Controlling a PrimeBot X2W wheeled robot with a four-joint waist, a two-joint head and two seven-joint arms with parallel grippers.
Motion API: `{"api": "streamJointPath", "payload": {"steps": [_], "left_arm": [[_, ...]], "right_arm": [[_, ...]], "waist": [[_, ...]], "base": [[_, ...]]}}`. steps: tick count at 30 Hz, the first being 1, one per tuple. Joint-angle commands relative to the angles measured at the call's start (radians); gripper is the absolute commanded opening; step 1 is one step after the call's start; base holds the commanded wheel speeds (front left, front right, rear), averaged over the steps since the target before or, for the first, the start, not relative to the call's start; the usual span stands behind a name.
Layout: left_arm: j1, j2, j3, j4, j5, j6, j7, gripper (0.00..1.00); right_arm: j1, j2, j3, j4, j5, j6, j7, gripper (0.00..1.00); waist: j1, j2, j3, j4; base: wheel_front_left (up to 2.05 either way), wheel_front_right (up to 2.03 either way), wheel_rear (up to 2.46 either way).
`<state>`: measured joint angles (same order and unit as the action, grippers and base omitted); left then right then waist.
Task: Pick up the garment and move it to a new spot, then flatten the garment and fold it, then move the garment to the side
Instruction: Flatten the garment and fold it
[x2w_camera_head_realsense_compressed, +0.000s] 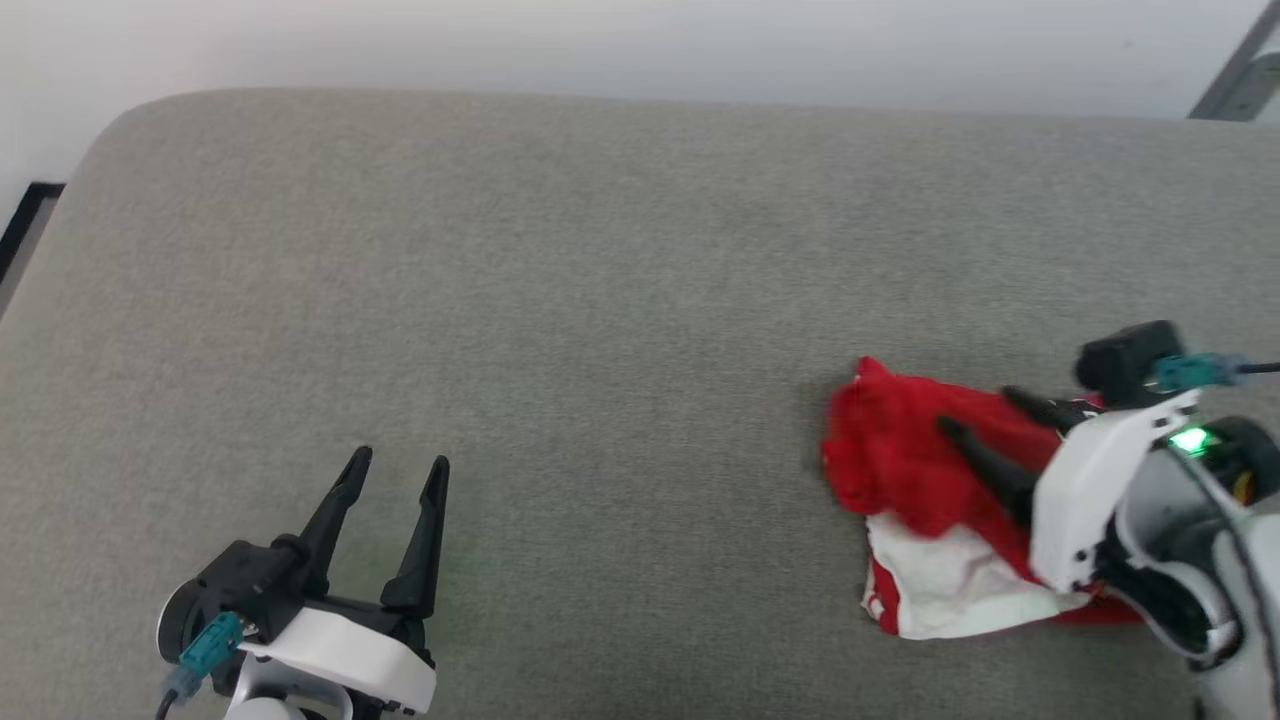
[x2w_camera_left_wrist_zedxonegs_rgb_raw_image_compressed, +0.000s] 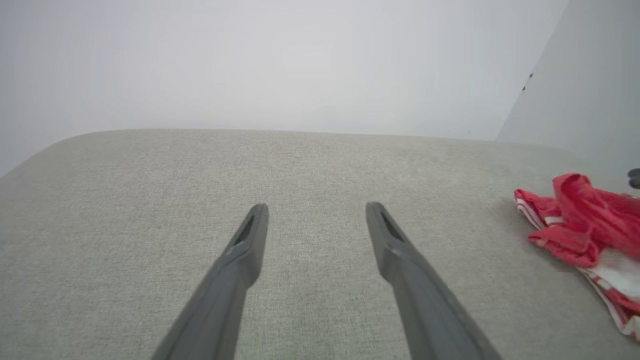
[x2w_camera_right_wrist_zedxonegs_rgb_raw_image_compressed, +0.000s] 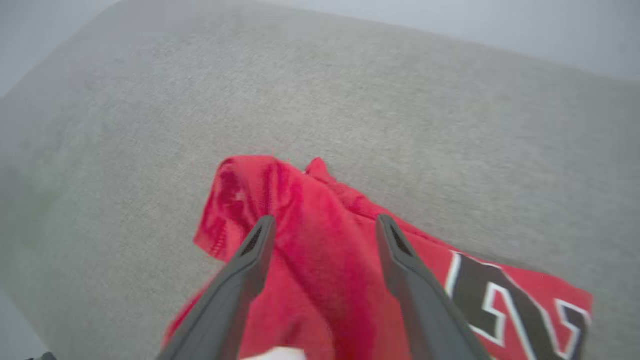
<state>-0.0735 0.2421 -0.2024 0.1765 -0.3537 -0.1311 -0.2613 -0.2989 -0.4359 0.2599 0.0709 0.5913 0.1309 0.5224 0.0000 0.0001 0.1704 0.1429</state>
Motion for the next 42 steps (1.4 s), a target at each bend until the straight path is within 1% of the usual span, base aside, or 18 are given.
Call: {"api": "streamJointPath", "payload": {"steps": [1, 5, 8, 13, 17, 19, 20, 23, 27, 31, 36, 42], "left_arm": [[0.012, -0.005, 0.006, -0.001, -0.009, 0.001, -0.005, 1.00], [0.016, -0.010, 0.023, 0.016, -0.022, 0.001, -0.005, 1.00], [0.007, -0.010, 0.038, 0.038, -0.030, 0.001, -0.005, 1.00], [0.008, -0.017, 0.093, 0.064, -0.040, 0.001, -0.005, 1.00], [0.021, -0.023, 0.142, 0.062, -0.026, 0.001, -0.005, 1.00], [0.028, -0.025, 0.164, 0.049, -0.013, 0.001, -0.005, 1.00], [0.028, -0.025, 0.164, 0.049, -0.013, 0.001, -0.005, 1.00], [0.050, -0.030, 0.178, 0.039, -0.004, 0.001, -0.005, 1.00], [0.073, -0.023, 0.184, 0.017, -0.002, 0.001, -0.005, 1.00], [0.113, -0.025, 0.193, -0.022, 0.015, 0.001, -0.005, 1.00], [0.170, -0.046, 0.221, -0.079, 0.033, 0.001, -0.005, 1.00], [0.206, -0.064, 0.249, -0.121, 0.038, 0.001, -0.005, 1.00]], "right_arm": [[-0.005, -0.010, -0.008, -0.002, -0.002, -0.001, -0.020, 1.00], [0.012, -0.035, -0.056, 0.039, -0.029, -0.001, -0.125, 1.00], [0.022, -0.044, -0.077, 0.096, -0.063, -0.001, -0.261, 1.00], [0.039, -0.013, -0.110, 0.208, -0.109, -0.001, -0.487, 1.00], [0.041, 0.037, -0.155, 0.277, -0.156, -0.001, -0.647, 1.00], [0.046, 0.066, -0.170, 0.304, -0.191, 0.000, -0.705, 1.00], [0.046, 0.066, -0.170, 0.304, -0.191, 0.000, -0.705, 1.00], [0.053, 0.105, -0.175, 0.321, -0.230, -0.001, -0.749, 1.00], [0.084, 0.144, -0.192, 0.305, -0.255, -0.001, -0.775, 1.00], [0.138, 0.173, -0.237, 0.259, -0.264, -0.001, -0.782, 1.00], [0.209, 0.197, -0.305, 0.181, -0.275, -0.001, -0.784, 1.00], [0.256, 0.221, -0.352, 0.116, -0.291, -0.001, -0.752, 1.00]], "waist": [[0.0000, -0.0001, -0.011, -0.017], [0.0000, -0.0001, -0.024, -0.049], [0.0000, -0.0001, -0.030, -0.068], [0.0000, -0.0001, -0.046, -0.095], [0.0000, -0.0001, -0.061, -0.113], [0.0000, -0.0001, -0.066, -0.121], [0.0000, -0.0001, -0.066, -0.121], [0.0000, -0.0001, -0.072, -0.131], [0.0000, -0.0001, -0.081, -0.136], [0.0000, -0.0001, -0.086, -0.135], [0.0000, -0.0001, -0.082, -0.129], [0.0000, -0.0001, -0.070, -0.123]], "base": [[0.00, 0.00, 0.00], [0.00, 0.00, 0.00], [0.00, 0.00, 0.00], [0.00, 0.00, 0.00], [0.00, 0.00, 0.00], [0.00, 0.00, 0.00], [0.00, 0.00, 0.00], [0.00, 0.00, 0.00], [0.00, 0.00, 0.00], [0.00, 0.00, 0.00], [0.00, 0.00, 0.00], [0.00, 0.00, 0.00]]}}
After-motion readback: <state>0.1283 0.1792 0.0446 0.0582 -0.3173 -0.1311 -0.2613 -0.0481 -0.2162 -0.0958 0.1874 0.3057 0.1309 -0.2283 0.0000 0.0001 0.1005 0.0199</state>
